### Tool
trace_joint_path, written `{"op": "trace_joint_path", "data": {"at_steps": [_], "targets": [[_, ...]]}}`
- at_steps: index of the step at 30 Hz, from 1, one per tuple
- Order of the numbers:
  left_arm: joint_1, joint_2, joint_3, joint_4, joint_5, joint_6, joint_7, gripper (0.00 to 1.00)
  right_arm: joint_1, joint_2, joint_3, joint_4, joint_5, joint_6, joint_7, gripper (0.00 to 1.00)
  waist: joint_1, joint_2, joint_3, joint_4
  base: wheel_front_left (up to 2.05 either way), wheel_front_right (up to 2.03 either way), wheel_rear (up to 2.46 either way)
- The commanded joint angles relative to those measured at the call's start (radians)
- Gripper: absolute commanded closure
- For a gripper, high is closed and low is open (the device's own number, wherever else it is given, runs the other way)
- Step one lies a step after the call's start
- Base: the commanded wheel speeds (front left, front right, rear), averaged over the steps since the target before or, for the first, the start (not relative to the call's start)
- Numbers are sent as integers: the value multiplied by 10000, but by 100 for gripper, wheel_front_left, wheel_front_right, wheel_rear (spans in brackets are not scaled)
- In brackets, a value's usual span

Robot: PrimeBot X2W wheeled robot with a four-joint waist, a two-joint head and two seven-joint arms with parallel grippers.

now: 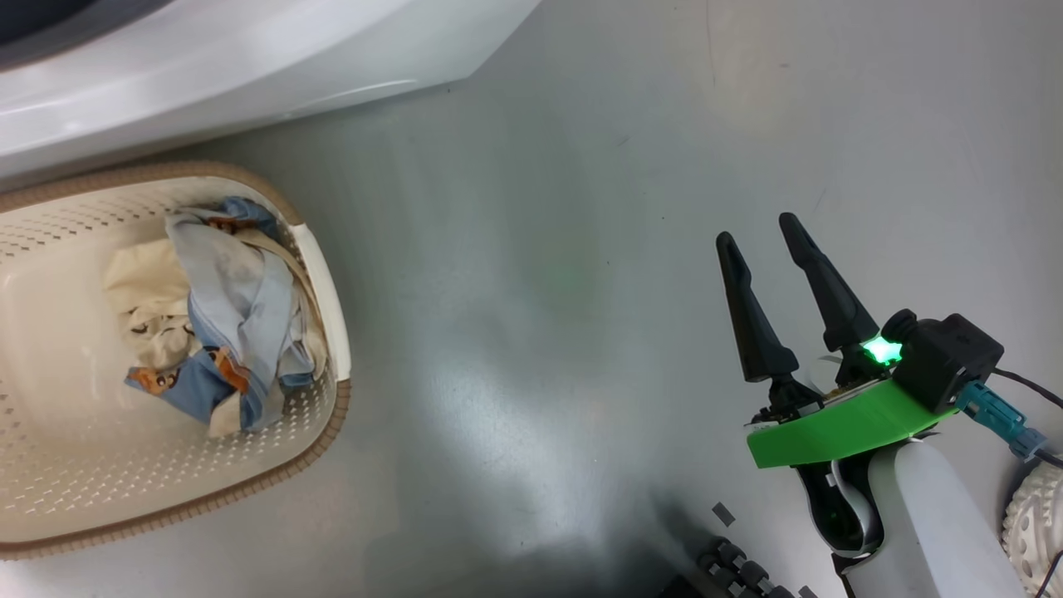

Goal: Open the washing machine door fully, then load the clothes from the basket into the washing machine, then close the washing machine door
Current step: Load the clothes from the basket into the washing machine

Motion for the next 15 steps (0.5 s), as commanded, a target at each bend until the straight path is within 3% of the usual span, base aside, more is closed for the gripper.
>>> {"op": "trace_joint_path", "data": {"at_steps": [1, 11, 12, 13, 14, 15], "targets": [[302, 446, 265, -945, 154, 88, -48, 100, 83, 43, 284, -153, 4, 16, -47, 0, 0, 0, -19, 30, 0, 0, 0], [1081, 147, 541, 315, -144, -168, -50, 100, 99, -27, 271, -72, -38, 16, -47, 0, 0, 0, -262, 159, 0, 0, 0], [1055, 77, 589, 491, -239, -208, -50, 90, 115, -36, 263, -68, -40, 16, -47, 0, 0, 0, -282, 172, 0, 0, 0], [1020, 67, 558, 594, -203, -221, -50, 56, 132, -45, 250, -66, -41, 16, -47, 0, 0, 0, -306, 189, 0, 0, 0], [1014, 15, 584, 799, -253, -216, -50, 0, 147, -51, 240, -60, -46, 16, -47, 0, 0, 0, -330, 205, 0, 0, 0], [987, -42, 601, 1001, -314, -240, -50, 0, 160, -58, 233, -55, -47, 16, -47, 0, 0, 0, -354, 219, 0, 0, 0]]}}
